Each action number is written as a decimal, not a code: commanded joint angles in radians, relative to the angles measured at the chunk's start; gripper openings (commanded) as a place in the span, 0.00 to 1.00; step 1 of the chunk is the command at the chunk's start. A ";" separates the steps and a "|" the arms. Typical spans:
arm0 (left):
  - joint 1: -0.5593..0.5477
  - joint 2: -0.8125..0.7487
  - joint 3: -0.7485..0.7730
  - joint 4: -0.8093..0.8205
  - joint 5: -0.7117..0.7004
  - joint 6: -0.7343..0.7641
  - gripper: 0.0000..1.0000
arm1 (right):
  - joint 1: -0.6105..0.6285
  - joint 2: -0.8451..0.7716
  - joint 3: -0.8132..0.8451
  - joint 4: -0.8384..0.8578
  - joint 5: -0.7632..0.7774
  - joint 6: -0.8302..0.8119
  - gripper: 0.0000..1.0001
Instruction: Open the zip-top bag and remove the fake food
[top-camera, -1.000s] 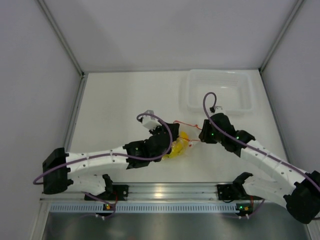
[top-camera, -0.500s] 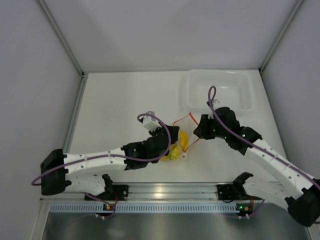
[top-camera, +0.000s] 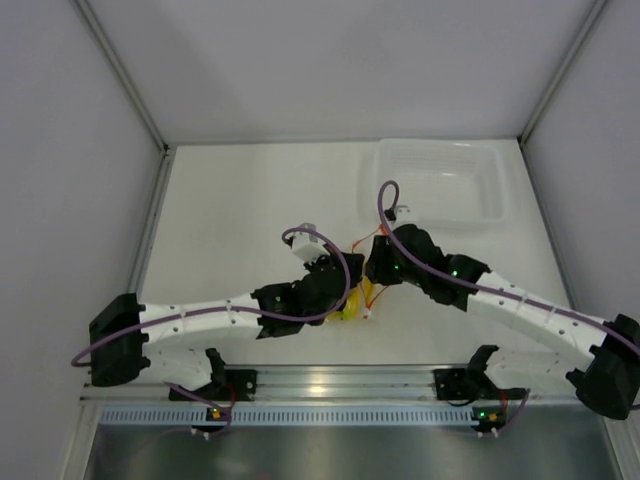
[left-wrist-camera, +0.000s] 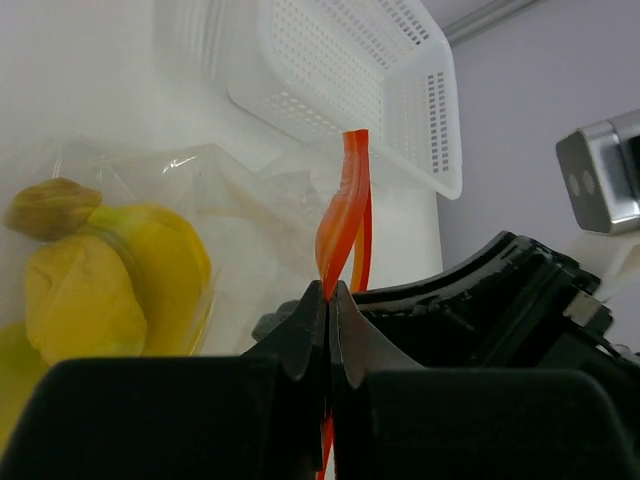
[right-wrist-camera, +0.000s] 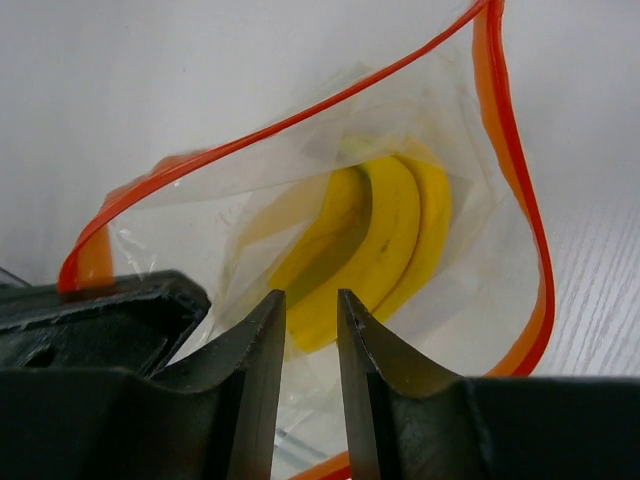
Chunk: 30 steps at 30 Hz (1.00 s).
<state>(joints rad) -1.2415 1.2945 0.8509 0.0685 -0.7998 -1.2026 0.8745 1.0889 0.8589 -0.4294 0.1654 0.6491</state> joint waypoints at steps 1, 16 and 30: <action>0.001 -0.001 0.027 0.044 0.002 -0.040 0.00 | 0.012 0.058 0.040 0.078 0.069 0.043 0.29; 0.001 -0.006 -0.012 0.044 0.002 -0.061 0.00 | 0.014 0.252 -0.001 0.112 0.125 0.034 0.39; 0.001 -0.061 -0.119 0.040 -0.064 -0.060 0.00 | 0.014 0.380 -0.047 0.155 0.102 0.043 0.56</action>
<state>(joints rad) -1.2396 1.2667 0.7544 0.0765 -0.8272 -1.2469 0.8753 1.4254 0.8181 -0.3443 0.2775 0.6910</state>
